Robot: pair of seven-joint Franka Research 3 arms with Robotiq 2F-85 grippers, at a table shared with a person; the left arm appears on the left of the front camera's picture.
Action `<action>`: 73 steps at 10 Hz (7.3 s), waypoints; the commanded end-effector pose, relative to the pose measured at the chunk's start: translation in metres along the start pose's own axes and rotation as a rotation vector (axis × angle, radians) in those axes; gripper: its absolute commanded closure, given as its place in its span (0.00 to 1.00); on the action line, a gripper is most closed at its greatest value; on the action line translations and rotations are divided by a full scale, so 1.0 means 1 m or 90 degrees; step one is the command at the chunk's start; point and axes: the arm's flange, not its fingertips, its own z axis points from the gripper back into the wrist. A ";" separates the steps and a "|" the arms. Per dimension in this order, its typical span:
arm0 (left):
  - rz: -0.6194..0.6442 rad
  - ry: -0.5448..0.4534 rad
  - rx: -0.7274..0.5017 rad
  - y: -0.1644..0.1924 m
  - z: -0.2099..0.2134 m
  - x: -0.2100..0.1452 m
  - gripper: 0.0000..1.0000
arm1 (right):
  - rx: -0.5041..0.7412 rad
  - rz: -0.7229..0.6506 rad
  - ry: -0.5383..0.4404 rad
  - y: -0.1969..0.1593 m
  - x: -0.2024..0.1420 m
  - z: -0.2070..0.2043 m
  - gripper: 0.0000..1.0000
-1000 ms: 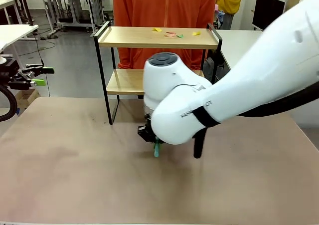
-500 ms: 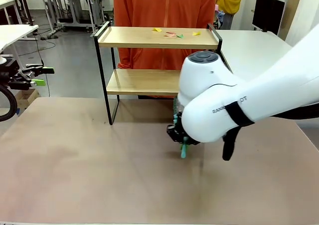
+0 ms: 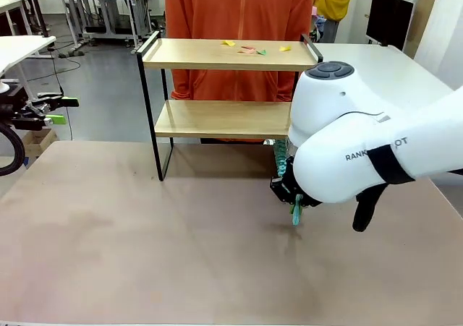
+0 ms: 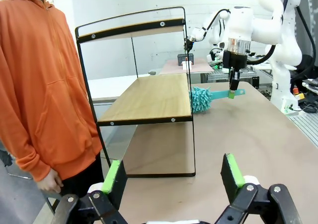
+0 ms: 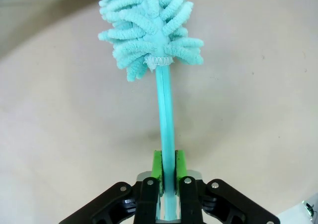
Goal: Clean the shelf.
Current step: Clean the specific section of the Shelf indicated by the human with the Duster.
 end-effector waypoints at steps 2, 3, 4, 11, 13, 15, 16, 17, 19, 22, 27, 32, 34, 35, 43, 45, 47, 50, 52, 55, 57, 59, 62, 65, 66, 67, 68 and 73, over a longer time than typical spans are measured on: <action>-0.002 0.000 -0.001 0.000 0.001 0.002 0.00 | -0.007 -0.006 0.021 0.002 0.008 -0.015 0.87; -0.002 0.000 -0.001 0.000 0.001 0.002 0.00 | -0.007 -0.006 0.021 0.002 0.008 -0.015 0.87; -0.002 0.000 -0.001 0.000 0.001 0.002 0.00 | -0.006 0.000 0.011 0.001 0.001 -0.011 0.87; -0.002 0.000 -0.001 0.000 0.001 0.002 0.00 | 0.079 0.218 -0.025 -0.048 -0.016 0.028 0.87; -0.002 0.000 -0.001 0.000 0.001 0.002 0.00 | 0.120 0.268 -0.031 -0.062 -0.019 0.040 0.87; -0.002 0.000 -0.001 0.000 0.001 0.002 0.00 | 0.147 0.323 -0.018 -0.070 -0.021 0.048 0.87; -0.002 0.000 -0.001 0.000 0.001 0.002 0.00 | 0.165 0.367 -0.018 -0.073 -0.022 0.050 0.87; -0.002 0.000 -0.001 0.000 0.001 0.002 0.00 | 0.179 0.409 -0.020 -0.076 -0.025 0.053 0.87; -0.002 0.000 -0.001 0.000 0.001 0.002 0.00 | 0.195 0.504 -0.012 -0.082 -0.033 0.055 0.87; -0.002 0.000 -0.001 0.000 0.001 0.002 0.00 | 0.196 0.641 -0.011 -0.109 -0.055 0.067 0.87; -0.002 0.000 -0.001 0.000 0.001 0.002 0.00 | 0.112 0.813 0.002 -0.181 -0.114 0.097 0.87; -0.002 0.000 -0.001 0.000 0.001 0.002 0.00 | 0.072 0.833 0.105 -0.251 -0.153 0.082 0.87; -0.002 0.000 -0.001 0.000 0.001 0.002 0.00 | 0.095 0.823 0.105 -0.243 -0.147 0.083 0.87; -0.002 0.000 -0.001 0.000 0.001 0.002 0.00 | 0.073 0.810 0.130 -0.201 -0.100 0.191 0.87; -0.002 0.000 -0.001 0.000 0.001 0.002 0.00 | 0.073 0.810 0.130 -0.201 -0.100 0.191 0.87; -0.002 0.000 -0.001 0.000 0.001 0.002 0.00 | 0.073 0.810 0.130 -0.201 -0.100 0.191 0.87; -0.002 0.000 -0.001 0.000 0.001 0.002 0.00 | 0.073 0.810 0.130 -0.201 -0.100 0.191 0.87; -0.002 0.000 -0.001 0.000 0.001 0.002 0.00 | 0.073 0.810 0.130 -0.201 -0.100 0.191 0.87; -0.002 0.000 -0.001 0.000 0.001 0.002 0.00 | 0.073 0.810 0.130 -0.201 -0.100 0.191 0.87; -0.002 0.000 -0.001 0.000 0.001 0.002 0.00 | 0.073 0.810 0.130 -0.201 -0.100 0.191 0.87; -0.002 0.000 -0.001 0.000 0.001 0.002 0.00 | 0.073 0.810 0.130 -0.201 -0.100 0.191 0.87; -0.002 0.000 -0.001 0.000 0.001 0.002 0.00 | 0.073 0.810 0.130 -0.201 -0.100 0.191 0.87; -0.002 0.000 -0.001 0.000 0.001 0.002 0.00 | 0.073 0.810 0.133 -0.202 -0.101 0.192 0.87; -0.002 0.000 -0.001 0.000 0.001 0.002 0.00 | 0.114 0.857 0.059 -0.154 -0.090 0.251 0.87; -0.002 0.000 -0.001 0.000 0.001 0.002 0.00 | 0.126 0.861 0.040 -0.131 -0.081 0.268 0.87; -0.002 0.000 -0.001 0.000 0.001 0.002 0.00 | 0.127 0.851 0.014 -0.103 -0.075 0.287 0.87; -0.002 0.000 -0.001 0.000 0.001 0.002 0.00 | 0.117 0.843 -0.016 -0.066 -0.074 0.305 0.87; -0.002 0.000 -0.001 0.000 0.001 0.002 0.00 | 0.107 0.663 -0.128 0.069 -0.071 0.351 0.87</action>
